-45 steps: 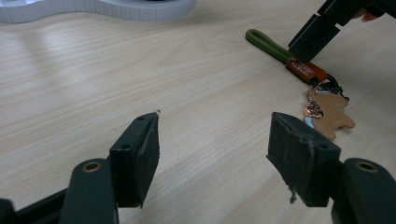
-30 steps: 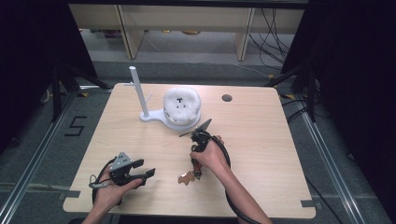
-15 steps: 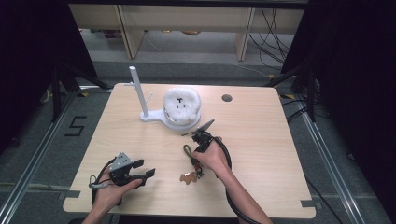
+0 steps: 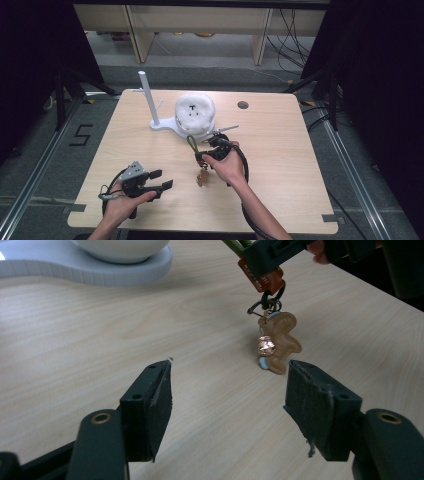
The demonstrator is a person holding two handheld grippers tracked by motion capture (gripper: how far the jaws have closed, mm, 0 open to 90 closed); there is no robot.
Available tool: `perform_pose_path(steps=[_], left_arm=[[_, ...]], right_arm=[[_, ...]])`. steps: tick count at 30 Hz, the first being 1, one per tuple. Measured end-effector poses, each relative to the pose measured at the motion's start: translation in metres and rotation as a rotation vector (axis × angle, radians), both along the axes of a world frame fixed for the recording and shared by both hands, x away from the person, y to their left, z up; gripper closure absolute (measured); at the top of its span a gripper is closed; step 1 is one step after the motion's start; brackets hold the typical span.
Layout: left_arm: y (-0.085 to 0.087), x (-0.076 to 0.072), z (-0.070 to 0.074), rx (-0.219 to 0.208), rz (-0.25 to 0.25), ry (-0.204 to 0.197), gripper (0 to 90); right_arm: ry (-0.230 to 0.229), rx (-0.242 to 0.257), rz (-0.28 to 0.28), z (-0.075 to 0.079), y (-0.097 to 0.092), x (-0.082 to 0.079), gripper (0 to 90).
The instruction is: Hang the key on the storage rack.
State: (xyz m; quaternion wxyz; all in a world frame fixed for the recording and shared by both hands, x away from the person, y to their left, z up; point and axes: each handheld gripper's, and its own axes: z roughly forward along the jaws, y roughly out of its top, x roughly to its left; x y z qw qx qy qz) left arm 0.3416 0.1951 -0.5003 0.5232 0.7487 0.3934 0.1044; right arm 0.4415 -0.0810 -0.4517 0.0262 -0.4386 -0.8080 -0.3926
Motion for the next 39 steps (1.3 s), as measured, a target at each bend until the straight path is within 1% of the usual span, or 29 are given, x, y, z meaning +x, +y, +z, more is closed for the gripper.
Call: perform_pose_path(steps=[1,2,3,4,5,6,7,8,9,10,12,13,14,15,18,20,21,23,24,25,26,27,28,29,31,33,35,37,39], left_arm=[[0.0,0.002,0.002,-0.012,-0.011,-0.012,35.4],[-0.001,0.003,0.004,-0.021,-0.01,-0.017,36.5],[-0.001,0.005,0.008,-0.042,0.0,-0.013,37.3],[0.0,0.007,0.01,-0.062,-0.008,-0.017,38.8],[0.0,0.007,0.01,-0.062,-0.008,-0.017,40.0],[0.0,0.009,0.015,-0.079,0.005,-0.016,40.0],[0.001,0.011,0.019,-0.106,0.003,-0.016,41.9],[0.002,0.014,0.022,-0.12,0.008,-0.018,45.3],[0.001,0.015,0.025,-0.134,0.013,-0.017,45.3],[0.002,0.019,0.031,-0.145,0.016,-0.023,48.1],[0.001,0.025,0.035,-0.164,0.021,-0.019,51.5],[0.001,0.028,0.035,-0.174,0.023,-0.012,53.1],[0.0,0.032,0.036,-0.182,0.027,-0.003,54.4],[0.0,0.032,0.036,-0.182,0.027,-0.003,55.1],[-0.005,0.041,0.038,-0.191,0.016,0.017,56.2],[-0.009,0.047,0.038,-0.208,0.01,0.034,58.2],[-0.009,0.047,0.038,-0.208,0.01,0.034,58.8],[-0.011,0.053,0.038,-0.217,0.013,0.043,59.9],[-0.012,0.054,0.039,-0.223,0.02,0.047,60.7],[-0.012,0.054,0.039,-0.223,0.02,0.047,61.3],[-0.012,0.056,0.039,-0.233,0.022,0.051,62.0],[-0.012,0.058,0.039,-0.242,0.024,0.056,62.4],[-0.011,0.059,0.039,-0.241,0.025,0.058,63.2],[-0.011,0.059,0.039,-0.241,0.025,0.058,63.9],[-0.011,0.061,0.039,-0.251,0.029,0.068,65.1],[-0.012,0.063,0.041,-0.257,0.031,0.078,65.8],[-0.012,0.065,0.042,-0.269,0.028,0.074,66.6],[-0.013,0.066,0.043,-0.275,0.031,0.076,67.5],[-0.013,0.067,0.044,-0.283,0.03,0.073,68.3]], right_arm=[[-0.014,0.007,0.001,0.001,0.0,0.0,80.1],[-0.045,0.028,0.011,0.001,0.0,-0.001,80.0],[-0.044,0.047,0.014,0.002,0.0,-0.002,80.1],[-0.083,0.055,0.027,0.001,-0.001,-0.002,80.0],[-0.09,0.066,0.03,0.001,-0.002,-0.003,80.0],[-0.09,0.066,0.03,0.001,-0.002,-0.003,80.0],[-0.094,0.097,0.044,0.0,-0.001,-0.004,80.0],[-0.129,0.12,0.067,-0.002,-0.001,-0.006,80.0],[-0.129,0.12,0.067,-0.002,-0.001,-0.006,80.0],[-0.122,0.142,0.07,-0.004,0.001,-0.01,80.0],[-0.158,0.145,0.089,-0.006,0.001,-0.01,80.0],[-0.151,0.156,0.092,-0.007,0.002,-0.012,80.0],[-0.167,0.153,0.092,-0.007,0.002,-0.012,80.0],[-0.167,0.153,0.092,-0.007,0.002,-0.012,80.0],[-0.148,0.167,0.099,-0.009,0.006,-0.016,80.1],[-0.175,0.152,0.104,-0.011,0.008,-0.018,80.1],[-0.168,0.165,0.104,-0.011,0.009,-0.019,80.1],[-0.19,0.156,0.101,-0.012,0.009,-0.019,80.1],[-0.173,0.163,0.097,-0.012,0.011,-0.02,80.1],[-0.173,0.163,0.097,-0.012,0.011,-0.02,80.1],[-0.176,0.181,0.108,-0.013,0.012,-0.021,80.1],[-0.182,0.173,0.114,-0.013,0.012,-0.02,80.1],[-0.167,0.185,0.103,-0.013,0.013,-0.022,80.1],[-0.196,0.177,0.115,-0.014,0.012,-0.021,80.1],[-0.192,0.162,0.106,-0.013,0.012,-0.022,80.1],[-0.189,0.195,0.107,-0.013,0.014,-0.023,80.1],[-0.213,0.176,0.108,-0.012,0.013,-0.023,80.1],[-0.213,0.181,0.109,-0.012,0.013,-0.023,80.1],[-0.206,0.212,0.108,-0.012,0.015,-0.024,80.1]])
